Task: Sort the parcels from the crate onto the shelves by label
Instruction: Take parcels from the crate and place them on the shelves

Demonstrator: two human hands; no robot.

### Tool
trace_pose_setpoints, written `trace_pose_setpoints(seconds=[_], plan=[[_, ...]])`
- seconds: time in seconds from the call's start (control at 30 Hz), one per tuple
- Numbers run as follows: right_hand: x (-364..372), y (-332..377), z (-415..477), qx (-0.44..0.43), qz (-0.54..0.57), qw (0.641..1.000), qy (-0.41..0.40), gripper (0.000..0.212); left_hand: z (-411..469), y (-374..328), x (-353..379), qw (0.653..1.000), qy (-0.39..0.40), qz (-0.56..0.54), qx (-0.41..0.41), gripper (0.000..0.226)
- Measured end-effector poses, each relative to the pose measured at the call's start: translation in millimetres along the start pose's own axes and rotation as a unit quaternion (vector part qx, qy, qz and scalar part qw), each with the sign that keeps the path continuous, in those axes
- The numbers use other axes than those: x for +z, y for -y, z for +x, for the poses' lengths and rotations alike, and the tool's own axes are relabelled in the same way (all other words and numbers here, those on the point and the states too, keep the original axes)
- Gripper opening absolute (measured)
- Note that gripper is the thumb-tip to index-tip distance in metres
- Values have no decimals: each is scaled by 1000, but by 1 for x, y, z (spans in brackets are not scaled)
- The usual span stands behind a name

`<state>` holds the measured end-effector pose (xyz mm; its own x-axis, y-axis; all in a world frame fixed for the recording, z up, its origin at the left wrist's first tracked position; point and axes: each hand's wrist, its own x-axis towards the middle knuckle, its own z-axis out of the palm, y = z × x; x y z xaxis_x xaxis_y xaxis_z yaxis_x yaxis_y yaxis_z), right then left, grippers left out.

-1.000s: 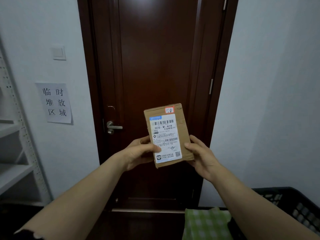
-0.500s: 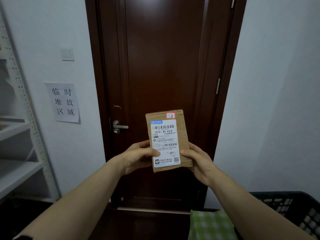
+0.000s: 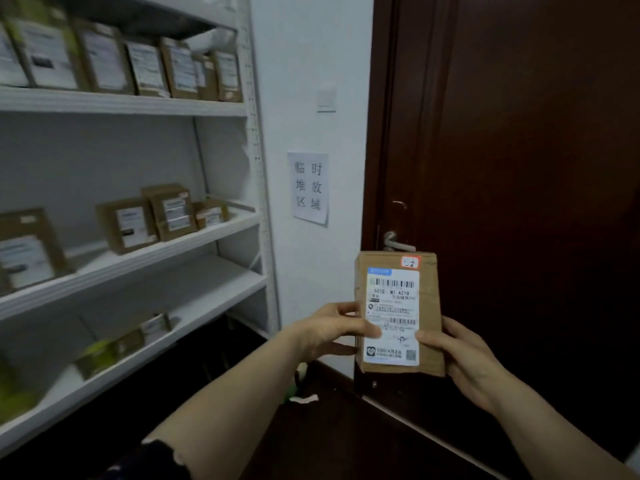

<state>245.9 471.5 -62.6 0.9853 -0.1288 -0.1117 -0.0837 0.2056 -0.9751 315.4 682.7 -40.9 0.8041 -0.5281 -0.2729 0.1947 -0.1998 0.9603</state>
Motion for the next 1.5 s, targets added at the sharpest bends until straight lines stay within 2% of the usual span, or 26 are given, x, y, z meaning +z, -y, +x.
trace_pose_setpoints(seconds=[0.07,0.17,0.43,0.6,0.8,1.0,1.33,1.5], plan=[[31,-4,18,6,-18,1000,20,65,-8,8,-34,1000,-20,-9,0,59],[79,-9,43,10,-34,998,56,56,-19,15,-84,999,-43,-22,1,43],[192,-24,111,26,-45,990,129,60,-40,28,-196,991,-118,-55,27,60],[238,-36,132,41,-52,985,161,57,-52,37,-234,984,-159,-75,20,39],[258,-44,145,59,-67,976,197,53,-61,49,-249,977,-193,-90,-1,42],[260,-51,153,74,-73,967,232,51,-72,54,-234,966,-237,-103,-14,34],[253,-61,149,96,-56,955,275,31,-78,63,-210,951,-287,-107,-43,30],[252,-66,147,98,-70,950,288,31,-85,62,-203,946,-298,-111,-58,31]])
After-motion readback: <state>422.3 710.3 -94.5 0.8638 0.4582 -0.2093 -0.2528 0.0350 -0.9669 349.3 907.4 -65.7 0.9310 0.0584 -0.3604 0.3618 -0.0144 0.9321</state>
